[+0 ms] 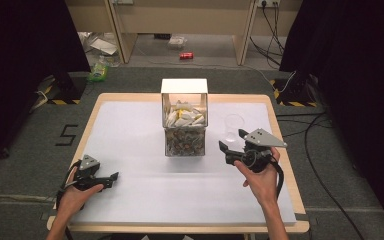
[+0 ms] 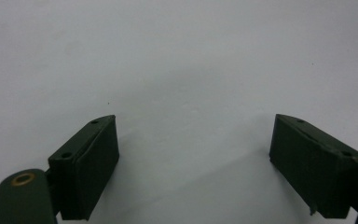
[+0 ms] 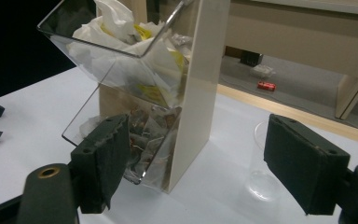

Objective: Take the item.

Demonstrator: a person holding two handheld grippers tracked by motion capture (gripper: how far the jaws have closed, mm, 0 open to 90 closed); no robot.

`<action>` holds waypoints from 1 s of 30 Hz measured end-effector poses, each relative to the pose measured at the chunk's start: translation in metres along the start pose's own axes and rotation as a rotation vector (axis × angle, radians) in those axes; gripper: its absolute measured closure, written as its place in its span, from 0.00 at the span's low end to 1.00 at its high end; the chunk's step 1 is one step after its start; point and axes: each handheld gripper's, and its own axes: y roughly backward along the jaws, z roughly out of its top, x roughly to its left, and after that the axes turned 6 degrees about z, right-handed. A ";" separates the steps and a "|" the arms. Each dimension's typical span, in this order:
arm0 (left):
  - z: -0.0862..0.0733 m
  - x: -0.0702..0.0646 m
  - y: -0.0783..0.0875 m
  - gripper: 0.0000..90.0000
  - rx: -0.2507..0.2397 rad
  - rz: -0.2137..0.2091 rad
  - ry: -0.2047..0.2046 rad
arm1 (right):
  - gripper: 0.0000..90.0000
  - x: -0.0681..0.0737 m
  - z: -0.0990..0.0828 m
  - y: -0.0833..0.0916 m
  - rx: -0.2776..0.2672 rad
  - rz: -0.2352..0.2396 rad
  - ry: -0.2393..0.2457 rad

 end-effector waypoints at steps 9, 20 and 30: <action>0.000 0.000 0.000 0.16 0.000 0.000 0.000 | 0.32 0.009 0.010 -0.003 -0.029 0.020 0.024; 0.000 0.000 0.000 0.16 0.000 0.000 0.000 | 0.42 0.017 0.024 -0.008 -0.063 0.053 0.053; 0.000 0.000 0.000 0.16 0.000 0.000 0.000 | 0.48 0.028 0.039 -0.018 -0.102 0.093 0.078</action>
